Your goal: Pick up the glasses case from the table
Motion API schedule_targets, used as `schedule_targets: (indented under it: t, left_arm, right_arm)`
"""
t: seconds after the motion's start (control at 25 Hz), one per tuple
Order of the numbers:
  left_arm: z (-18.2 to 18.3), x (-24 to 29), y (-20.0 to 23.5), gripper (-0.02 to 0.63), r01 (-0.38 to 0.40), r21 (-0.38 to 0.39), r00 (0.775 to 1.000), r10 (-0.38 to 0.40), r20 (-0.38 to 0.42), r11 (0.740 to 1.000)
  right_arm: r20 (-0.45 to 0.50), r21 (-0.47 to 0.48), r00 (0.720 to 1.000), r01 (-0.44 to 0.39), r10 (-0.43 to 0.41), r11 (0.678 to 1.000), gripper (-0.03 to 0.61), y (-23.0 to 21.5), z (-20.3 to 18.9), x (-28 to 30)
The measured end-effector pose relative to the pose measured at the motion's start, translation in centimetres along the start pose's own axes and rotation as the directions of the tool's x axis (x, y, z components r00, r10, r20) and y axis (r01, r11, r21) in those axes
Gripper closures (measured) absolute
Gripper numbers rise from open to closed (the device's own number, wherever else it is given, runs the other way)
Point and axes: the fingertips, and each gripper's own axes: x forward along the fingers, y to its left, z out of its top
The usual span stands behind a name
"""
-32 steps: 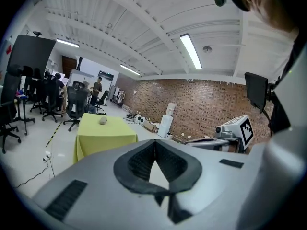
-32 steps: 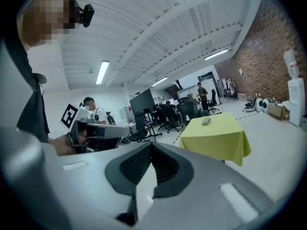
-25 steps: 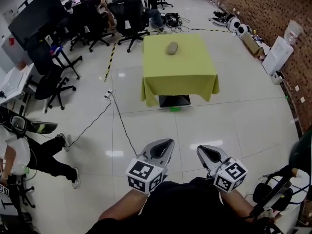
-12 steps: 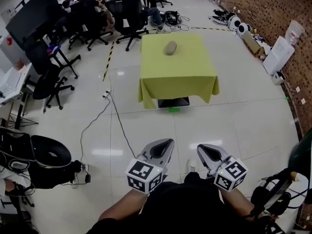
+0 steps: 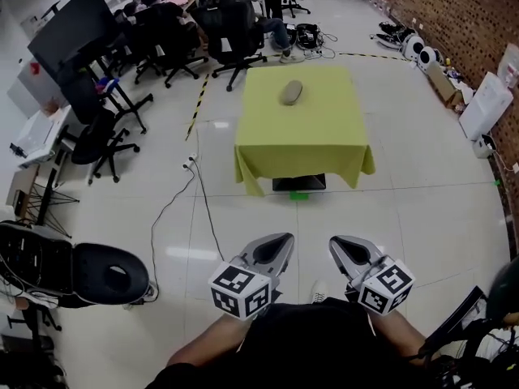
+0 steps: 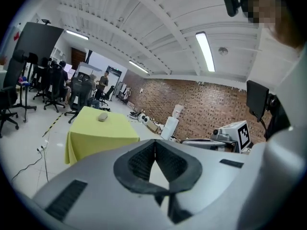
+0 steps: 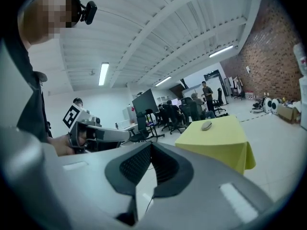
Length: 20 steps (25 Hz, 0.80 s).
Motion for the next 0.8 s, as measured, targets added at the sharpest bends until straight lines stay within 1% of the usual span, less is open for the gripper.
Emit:
schedule_targets:
  t: [0.12, 0.24, 0.36, 0.52, 0.64, 0.8]
  left_arm:
    - [0.4, 2.8, -0.9, 0.606, -0.022, 0.029, 1.0, 0.022, 0.001, 0.999]
    - [1.0, 5.2, -1.3, 0.606, -0.049, 0.033, 0.999, 0.049, 0.007, 0.998]
    - [1.5, 6.9, -1.3, 0.606, -0.095, 0.041, 0.995, 0.094, 0.014, 0.995]
    - [1.8, 8.7, -1.1, 0.606, -0.149, 0.033, 0.989, 0.149, 0.017, 0.988]
    - [1.6, 9.5, -1.6, 0.606, -0.166, 0.033, 0.986, 0.166, 0.006, 0.985]
    - [1.4, 9.8, -1.7, 0.606, -0.184, 0.036, 0.983, 0.185, -0.017, 0.982]
  right_arm:
    - [0.003, 0.006, 1.0, -0.017, 0.017, 1.0, 0.577, -3.0, 0.3, -0.6]
    - [0.005, 0.019, 1.0, -0.028, 0.028, 0.999, 0.577, -5.9, 0.8, -1.2]
    - [0.005, 0.023, 0.999, -0.05, 0.05, 0.998, 0.577, -8.2, 1.3, -1.7]
    - [-0.008, -0.012, 0.996, -0.089, 0.089, 0.996, 0.577, -9.9, 1.4, -1.8]
    - [-0.012, 0.003, 0.994, -0.109, 0.109, 0.994, 0.577, -10.9, 1.3, -1.9]
    - [-0.01, 0.029, 0.993, -0.116, 0.117, 0.993, 0.577, -11.7, 1.1, -1.8]
